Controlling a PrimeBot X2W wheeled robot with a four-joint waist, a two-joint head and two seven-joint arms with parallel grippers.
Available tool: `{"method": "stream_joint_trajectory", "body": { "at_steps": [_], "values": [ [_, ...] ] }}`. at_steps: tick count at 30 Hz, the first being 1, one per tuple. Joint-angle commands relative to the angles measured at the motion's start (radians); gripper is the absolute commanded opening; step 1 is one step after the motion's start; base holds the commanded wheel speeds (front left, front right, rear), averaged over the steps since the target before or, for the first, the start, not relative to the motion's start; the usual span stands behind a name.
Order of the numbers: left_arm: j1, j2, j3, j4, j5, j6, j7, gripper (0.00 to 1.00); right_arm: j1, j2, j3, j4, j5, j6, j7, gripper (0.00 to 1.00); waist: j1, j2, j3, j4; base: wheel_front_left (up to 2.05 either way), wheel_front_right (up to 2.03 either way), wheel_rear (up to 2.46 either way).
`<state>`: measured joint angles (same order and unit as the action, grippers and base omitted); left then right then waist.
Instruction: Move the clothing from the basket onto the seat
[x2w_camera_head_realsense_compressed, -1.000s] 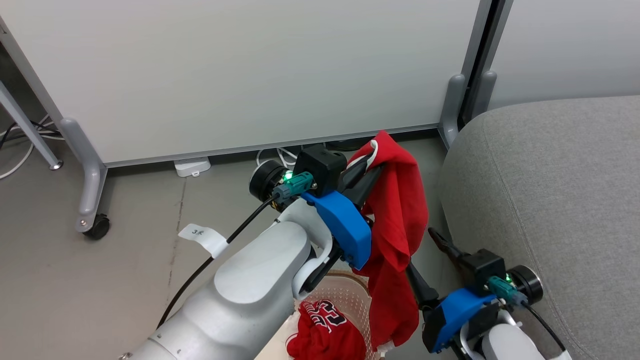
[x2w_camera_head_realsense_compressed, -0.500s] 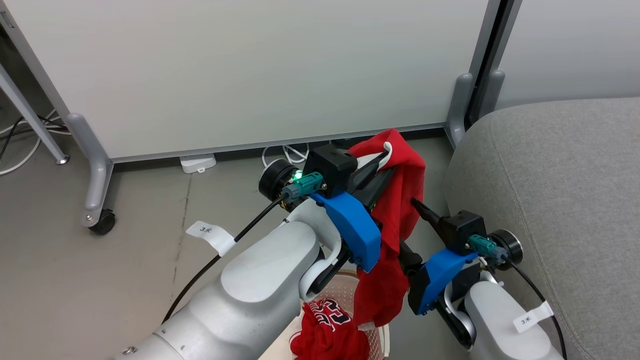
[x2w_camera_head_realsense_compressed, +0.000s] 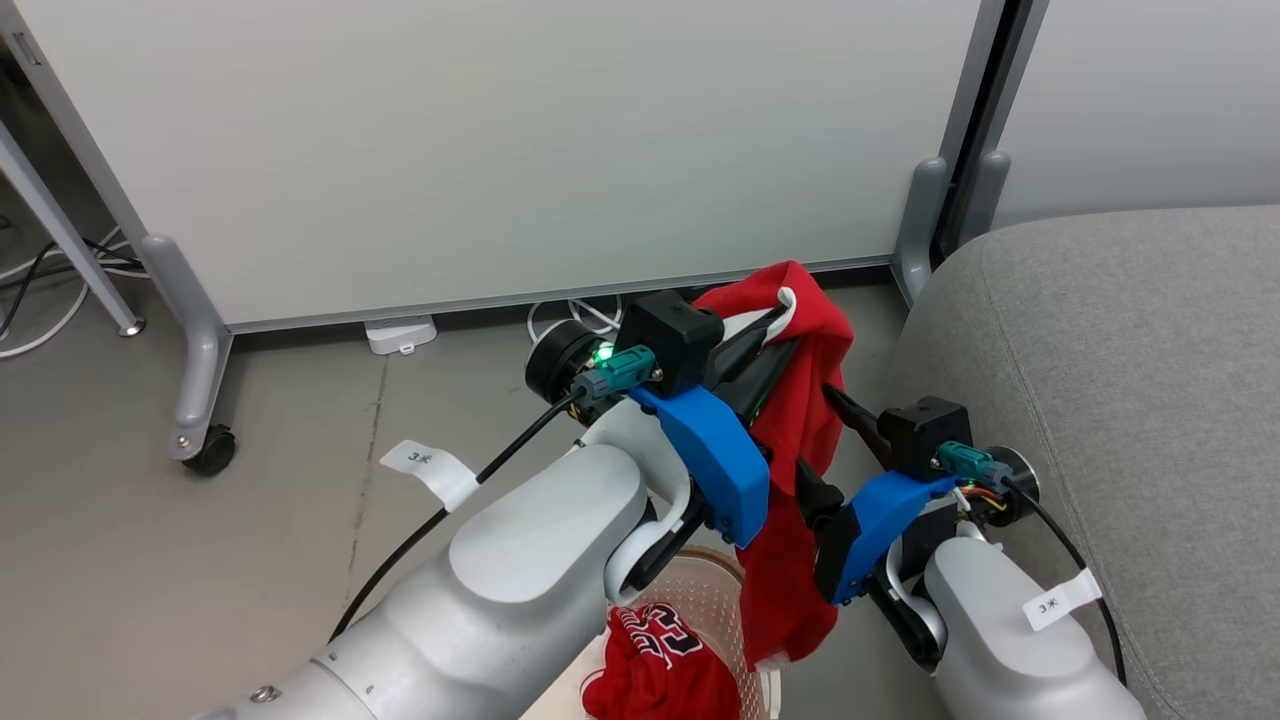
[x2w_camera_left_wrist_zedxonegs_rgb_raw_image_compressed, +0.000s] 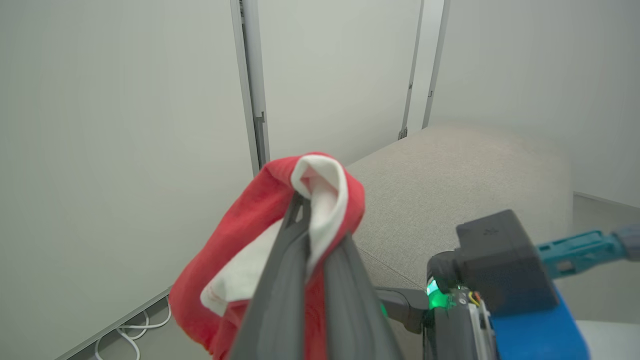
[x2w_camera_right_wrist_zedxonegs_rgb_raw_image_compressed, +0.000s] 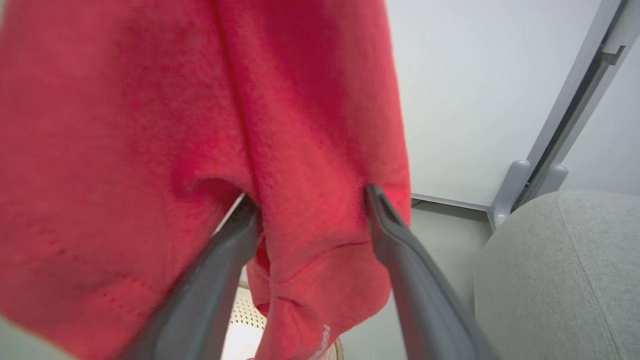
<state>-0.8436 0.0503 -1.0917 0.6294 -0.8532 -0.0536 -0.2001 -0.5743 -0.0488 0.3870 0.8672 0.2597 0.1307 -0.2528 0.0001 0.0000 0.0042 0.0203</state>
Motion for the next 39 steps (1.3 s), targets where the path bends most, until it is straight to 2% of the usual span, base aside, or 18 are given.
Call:
{"method": "stream_joint_trajectory", "body": {
  "at_steps": [1, 6, 7, 8, 9, 18, 32, 33, 34, 35, 39],
  "values": [
    [-0.016, 0.0, -0.005, -0.003, -0.005, 0.002, -0.006, 0.0, -0.022, -0.003, 0.001, 0.011, 0.004, 0.0, -0.006, 1.0, -0.0001, 0.0, 0.0, 0.0, 0.0, 0.0, 0.0],
    [-0.021, 0.0, -0.024, -0.007, -0.019, 0.007, -0.007, 0.0, -0.043, -0.003, 0.006, 0.062, 0.02, 0.0, -0.01, 1.0, -0.0001, 0.0, -0.003, 0.003, 0.0, 0.0, 0.0],
    [-0.022, 0.0, -0.027, -0.007, -0.02, 0.007, -0.008, 0.0, -0.045, -0.003, 0.01, 0.067, 0.024, 0.0, -0.011, 0.73, -0.0001, 0.0, -0.003, 0.003, 0.0, 0.0, 0.0],
    [-0.023, 0.0, -0.03, -0.007, -0.024, 0.007, -0.008, 0.0, -0.047, -0.003, 0.015, 0.074, 0.034, 0.0, -0.011, 0.1, -0.0001, 0.0, -0.004, 0.003, 0.0, 0.0, 0.0],
    [-0.024, 0.0, -0.033, -0.006, -0.026, 0.008, -0.009, 0.0, -0.051, -0.003, 0.019, 0.078, 0.04, 0.0, -0.011, 0.0, -0.0001, 0.0, -0.004, 0.004, 0.0, 0.0, 0.0],
    [-0.03, 0.0, -0.046, 0.005, -0.039, 0.014, -0.017, 0.0, -0.062, -0.003, 0.03, 0.106, 0.065, 0.0, -0.013, 0.0, -0.0001, 0.0, -0.003, -0.001, 0.0, 0.0, 0.0],
    [-0.029, 0.0, -0.065, 0.022, -0.054, 0.019, -0.033, 0.0, -0.044, -0.003, -0.005, 0.083, 0.045, 0.0, -0.014, 0.0, -0.0001, 0.0, -0.004, -0.009, 0.0, 0.0, 0.0],
    [-0.029, 0.0, -0.066, 0.023, -0.055, 0.02, -0.034, 0.24, -0.042, -0.003, -0.006, 0.083, 0.043, 0.0, -0.014, 0.0, -0.0001, 0.0, -0.004, -0.009, 0.0, 0.0, 0.0],
    [-0.03, 0.0, -0.066, 0.024, -0.056, 0.024, -0.036, 0.55, -0.041, -0.003, -0.008, 0.083, 0.043, 0.0, -0.014, 0.0, -0.0001, 0.0, -0.004, -0.009, 0.0, 0.0, 0.0],
    [-0.031, 0.0, -0.066, 0.026, -0.055, 0.026, -0.039, 1.0, -0.04, -0.003, -0.01, 0.082, 0.041, 0.0, -0.014, 0.0, -0.0001, 0.0, -0.004, -0.009, 0.0, 0.0, 0.0],
    [-0.025, 0.0, -0.071, 0.043, -0.048, 0.029, -0.043, 1.0, -0.035, -0.003, -0.023, 0.08, 0.029, 0.0, -0.014, 0.0, -0.0001, 0.0, -0.005, -0.009, 0.0, 0.0, 0.0]
  ]
}}
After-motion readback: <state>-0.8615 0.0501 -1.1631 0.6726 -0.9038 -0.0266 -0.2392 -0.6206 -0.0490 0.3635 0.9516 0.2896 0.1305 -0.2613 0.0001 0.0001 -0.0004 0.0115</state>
